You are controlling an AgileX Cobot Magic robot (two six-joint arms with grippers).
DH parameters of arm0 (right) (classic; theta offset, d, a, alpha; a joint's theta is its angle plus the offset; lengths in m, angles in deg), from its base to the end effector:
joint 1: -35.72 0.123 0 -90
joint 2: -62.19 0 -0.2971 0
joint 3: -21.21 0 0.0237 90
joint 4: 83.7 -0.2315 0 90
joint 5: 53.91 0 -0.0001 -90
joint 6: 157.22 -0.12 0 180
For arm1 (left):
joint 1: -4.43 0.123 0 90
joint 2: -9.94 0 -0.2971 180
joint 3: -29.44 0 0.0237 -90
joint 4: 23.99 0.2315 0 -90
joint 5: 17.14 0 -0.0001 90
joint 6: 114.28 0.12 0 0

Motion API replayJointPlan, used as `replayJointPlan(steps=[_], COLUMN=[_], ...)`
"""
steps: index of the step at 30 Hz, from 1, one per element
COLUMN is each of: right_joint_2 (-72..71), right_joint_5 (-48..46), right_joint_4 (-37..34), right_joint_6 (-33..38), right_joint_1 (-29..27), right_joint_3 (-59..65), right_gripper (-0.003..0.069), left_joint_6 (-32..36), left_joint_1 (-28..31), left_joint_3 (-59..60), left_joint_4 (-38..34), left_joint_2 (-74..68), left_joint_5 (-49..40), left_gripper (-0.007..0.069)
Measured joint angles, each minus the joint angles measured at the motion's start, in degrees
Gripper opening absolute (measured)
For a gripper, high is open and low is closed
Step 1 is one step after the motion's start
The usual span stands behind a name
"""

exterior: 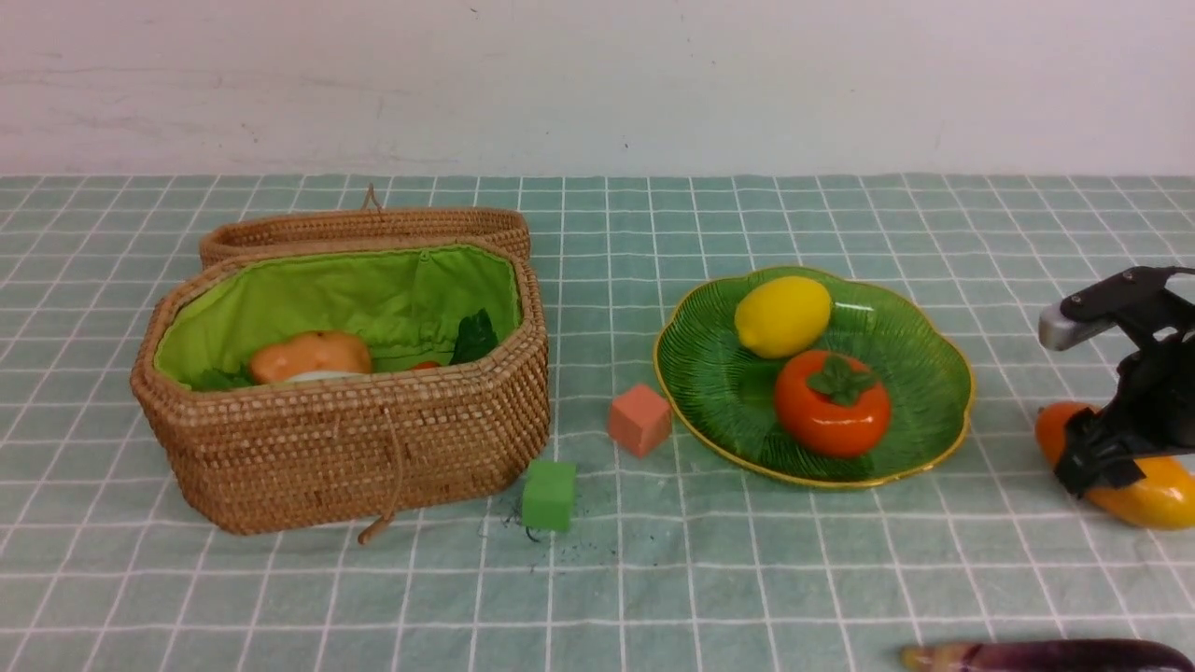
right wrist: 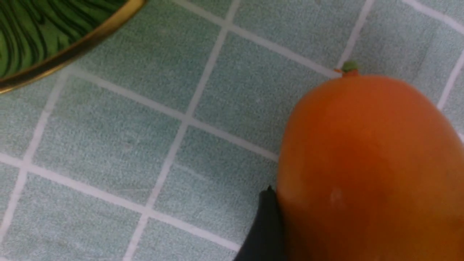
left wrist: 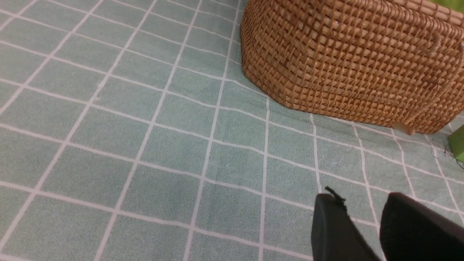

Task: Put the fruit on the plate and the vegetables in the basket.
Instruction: Use the right arm to grab a mango and put it into the right plate

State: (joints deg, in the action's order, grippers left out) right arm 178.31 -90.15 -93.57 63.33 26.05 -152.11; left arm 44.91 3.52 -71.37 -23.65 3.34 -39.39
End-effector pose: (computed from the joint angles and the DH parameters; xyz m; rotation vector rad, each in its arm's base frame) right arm 0.3783 -0.0521 0.1731 -0.5730 2.6971 -0.0567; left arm 0.0481 -0.0005 0.1605 -0.3236 1.8657 -0.2532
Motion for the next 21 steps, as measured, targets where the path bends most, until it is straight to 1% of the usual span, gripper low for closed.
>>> replayJointPlan(steps=[6, 11, 12, 13, 14, 15, 16, 17, 18, 21], right_joint_2=[-1.9, -6.7, -8.4, -8.6, -10.1, -10.4, -11.0, -11.3, -11.5, -11.4], right_joint_5=[-2.5, -2.8, -3.1, -3.1, -3.7, -3.8, -4.1, -4.3, -4.9, -5.3], right_joint_4=[-1.2, -6.1, -10.1, -10.1, -15.4, -16.0, -20.0, -21.2, -25.7, -31.3], right_joint_6=[0.0, 0.7, 2.9, 2.9, 6.7, 7.1, 9.7, 11.0, 13.9, 18.5], right_joint_1=[0.0, 0.1, 0.5, 0.6, 1.8, 2.1, 3.4, 4.0, 5.8, 9.8], right_joint_3=[-0.8, -2.1, -2.3, -2.3, -2.4, -2.4, -2.4, -2.4, -2.5, -2.5], right_gripper=[0.0592, 0.0592, 0.0592, 0.0592, 0.0592, 0.0592, 0.0592, 0.0592, 0.0592, 0.0592], left_joint_6=[0.0, 0.0, 0.0, 0.0, 0.0, 0.0, 0.0, 0.0, 0.0, 0.0], left_joint_1=[0.0, 0.0, 0.0, 0.0, 0.0, 0.0, 0.0, 0.0, 0.0, 0.0], left_joint_3=[0.0, 0.0, 0.0, 0.0, 0.0, 0.0, 0.0, 0.0, 0.0, 0.0], left_joint_4=[0.0, 0.0, 0.0, 0.0, 0.0, 0.0, 0.0, 0.0, 0.0, 0.0], left_joint_2=[0.0, 0.0, 0.0, 0.0, 0.0, 0.0, 0.0, 0.0, 0.0, 0.0], left_joint_5=[0.0, 0.0, 0.0, 0.0, 0.0, 0.0, 0.0, 0.0, 0.0, 0.0], left_gripper=[0.0205, 0.0209, 0.0211, 0.0211, 0.0213, 0.0213, 0.0215, 0.0215, 0.0216, 0.0218])
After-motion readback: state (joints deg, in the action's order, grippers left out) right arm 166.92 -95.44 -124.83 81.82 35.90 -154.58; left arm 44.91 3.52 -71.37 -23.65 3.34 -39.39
